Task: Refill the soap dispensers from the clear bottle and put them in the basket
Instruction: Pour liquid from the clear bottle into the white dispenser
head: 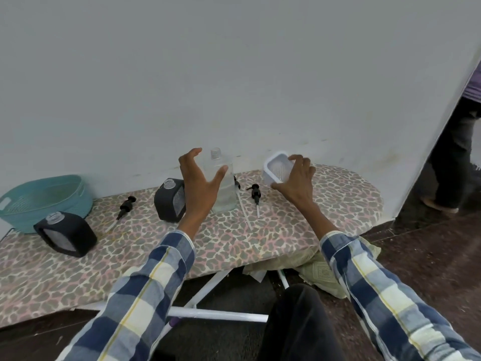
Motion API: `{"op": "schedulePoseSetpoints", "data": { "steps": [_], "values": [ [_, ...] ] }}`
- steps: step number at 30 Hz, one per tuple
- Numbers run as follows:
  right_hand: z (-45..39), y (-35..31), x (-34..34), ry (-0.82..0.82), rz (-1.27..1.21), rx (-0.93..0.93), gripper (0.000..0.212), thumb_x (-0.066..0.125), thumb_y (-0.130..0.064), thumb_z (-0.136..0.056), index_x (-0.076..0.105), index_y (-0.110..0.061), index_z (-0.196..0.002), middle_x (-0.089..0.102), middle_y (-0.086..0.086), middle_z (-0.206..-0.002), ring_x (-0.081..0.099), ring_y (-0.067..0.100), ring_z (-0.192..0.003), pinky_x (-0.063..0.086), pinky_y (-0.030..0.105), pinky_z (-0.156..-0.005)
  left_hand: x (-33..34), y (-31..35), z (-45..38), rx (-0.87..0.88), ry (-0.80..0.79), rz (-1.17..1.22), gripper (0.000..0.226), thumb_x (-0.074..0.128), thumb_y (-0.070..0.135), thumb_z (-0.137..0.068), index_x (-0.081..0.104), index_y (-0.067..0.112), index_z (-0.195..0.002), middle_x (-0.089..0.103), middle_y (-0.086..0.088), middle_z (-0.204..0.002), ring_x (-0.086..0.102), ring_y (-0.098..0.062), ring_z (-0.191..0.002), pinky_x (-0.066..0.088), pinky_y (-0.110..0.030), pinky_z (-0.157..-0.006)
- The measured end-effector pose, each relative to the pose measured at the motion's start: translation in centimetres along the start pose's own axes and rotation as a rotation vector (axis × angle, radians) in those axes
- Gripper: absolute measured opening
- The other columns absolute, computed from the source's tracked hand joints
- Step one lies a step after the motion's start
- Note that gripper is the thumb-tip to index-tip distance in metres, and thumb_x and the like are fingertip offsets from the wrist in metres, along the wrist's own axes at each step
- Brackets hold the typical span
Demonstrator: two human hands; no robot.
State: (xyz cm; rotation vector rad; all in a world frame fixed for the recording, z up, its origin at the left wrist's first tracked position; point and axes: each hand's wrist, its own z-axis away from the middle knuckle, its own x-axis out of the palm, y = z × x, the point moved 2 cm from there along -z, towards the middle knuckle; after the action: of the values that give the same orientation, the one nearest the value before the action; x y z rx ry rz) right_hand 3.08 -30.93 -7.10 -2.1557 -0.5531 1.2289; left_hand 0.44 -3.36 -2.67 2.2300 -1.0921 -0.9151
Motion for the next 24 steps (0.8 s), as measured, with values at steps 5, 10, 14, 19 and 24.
{"op": "schedulePoseSetpoints", "data": {
  "steps": [5,10,14,19,24],
  "values": [
    [2.2,-7.4,-2.0,0.239,-0.24,-0.354,0.089,0.087,-0.02,-0.061,0.04,-0.014,-0.138,0.04,0.005,-0.14,0.04,0.025,-0.122,0.045,0.047,-0.098,-1.0,2.0,-0.8,-0.006,0.103,0.068,0.047,0.072,0.05,-0.099,0.054,0.02,-0.131,0.054,0.003,-0.13,0.056,-0.012,-0.121,0.053,-0.034,-0.098],
    [4.0,-13.2,-2.3,0.242,-0.262,-0.64,0.081,0.087,-0.017,-0.07,0.047,-0.008,-0.139,0.043,0.009,-0.153,0.039,0.029,-0.142,0.04,0.045,-0.112,-2.0,3.7,-1.9,-0.169,-0.024,0.27,0.055,0.069,0.06,-0.094,0.058,0.022,-0.132,0.066,0.004,-0.121,0.064,-0.004,-0.105,0.05,-0.01,-0.082],
    [5.4,-15.6,-0.9,0.114,-0.281,-0.756,0.078,0.088,-0.024,-0.079,0.048,-0.007,-0.144,0.041,0.009,-0.159,0.039,0.03,-0.145,0.044,0.038,-0.113,-3.1,2.6,-1.6,-0.171,-0.071,0.28,0.051,0.079,0.055,-0.09,0.066,0.017,-0.121,0.072,0.002,-0.104,0.072,-0.009,-0.093,0.059,-0.026,-0.084],
    [6.2,-15.3,1.7,-0.031,-0.304,-0.75,0.104,0.094,-0.047,-0.075,0.037,-0.009,-0.154,0.027,0.009,-0.167,0.028,0.029,-0.153,0.036,0.046,-0.12,-6.2,-0.5,0.3,-0.234,0.029,0.233,0.045,0.083,0.052,-0.089,0.067,0.015,-0.108,0.068,0.004,-0.087,0.066,-0.011,-0.077,0.055,-0.029,-0.073],
    [6.9,-13.5,3.6,0.026,-0.323,-0.561,0.114,0.089,-0.063,-0.074,0.029,-0.01,-0.155,0.028,0.009,-0.157,0.03,0.027,-0.147,0.029,0.052,-0.121,-9.6,-3.1,3.7,-0.27,0.103,0.199,0.039,0.083,0.037,-0.093,0.064,0.007,-0.108,0.063,0.001,-0.088,0.057,0.0,-0.069,0.049,-0.018,-0.067]
  ]
}}
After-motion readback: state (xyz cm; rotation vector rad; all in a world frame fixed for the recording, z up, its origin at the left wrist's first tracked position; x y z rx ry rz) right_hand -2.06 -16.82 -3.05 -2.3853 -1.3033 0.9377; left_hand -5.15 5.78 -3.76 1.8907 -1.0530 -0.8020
